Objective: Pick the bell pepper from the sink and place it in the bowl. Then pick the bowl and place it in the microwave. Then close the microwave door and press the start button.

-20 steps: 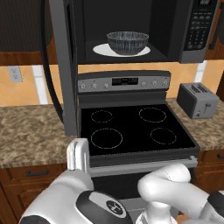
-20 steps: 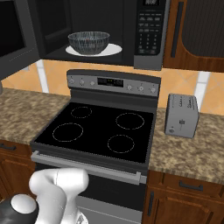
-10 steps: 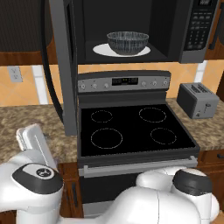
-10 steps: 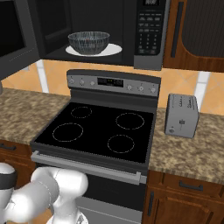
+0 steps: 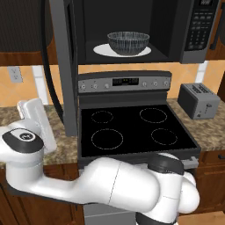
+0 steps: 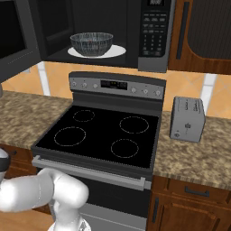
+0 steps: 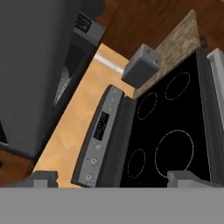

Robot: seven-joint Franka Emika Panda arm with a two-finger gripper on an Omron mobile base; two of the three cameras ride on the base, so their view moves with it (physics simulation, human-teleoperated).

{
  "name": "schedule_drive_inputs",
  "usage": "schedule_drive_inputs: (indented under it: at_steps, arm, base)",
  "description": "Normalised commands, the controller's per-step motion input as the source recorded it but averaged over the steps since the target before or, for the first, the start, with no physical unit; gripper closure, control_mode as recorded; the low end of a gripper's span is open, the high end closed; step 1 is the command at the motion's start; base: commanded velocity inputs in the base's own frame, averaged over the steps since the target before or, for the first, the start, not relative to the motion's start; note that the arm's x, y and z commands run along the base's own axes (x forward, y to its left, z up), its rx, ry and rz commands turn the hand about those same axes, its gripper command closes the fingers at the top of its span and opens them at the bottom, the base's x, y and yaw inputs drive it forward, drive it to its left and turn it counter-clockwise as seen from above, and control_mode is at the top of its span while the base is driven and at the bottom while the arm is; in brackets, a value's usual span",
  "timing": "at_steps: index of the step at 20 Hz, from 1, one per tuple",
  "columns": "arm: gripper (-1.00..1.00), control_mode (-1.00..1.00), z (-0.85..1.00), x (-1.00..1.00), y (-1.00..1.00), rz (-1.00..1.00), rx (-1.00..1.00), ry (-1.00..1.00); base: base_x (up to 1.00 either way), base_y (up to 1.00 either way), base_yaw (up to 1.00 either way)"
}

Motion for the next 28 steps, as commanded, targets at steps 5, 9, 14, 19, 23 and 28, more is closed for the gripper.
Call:
schedule_drive_inputs:
  at_steps: [5,9,14,19,23,28]
  arm:
    - [-1.00,-1.00,0.64,0.52,-0.98,-0.15,-0.02,0.00]
    - [-1.00,-1.00,0.59,0.14,-1.00,-0.14,0.00,0.00]
    - [-1.00,-1.00,0.63,0.12,-1.00,-0.13,0.00,0.00]
    - [-1.00,-1.00,0.69,0.32,-1.00,-0.10,0.00,0.00]
    - [-1.00,-1.00,0.48,0.64,-1.00,-0.10,0.00,0.00]
    - [-1.00,-1.00,0.18,0.98,-1.00,-0.09,-0.01,0.07]
  base:
    - [0.00,0.00,0.00]
    - [0.00,0.00,0.00]
    - [0.00,0.00,0.00]
    - [0.00,0.00,0.00]
    - [0.00,0.00,0.00]
    - [0.00,0.00,0.00]
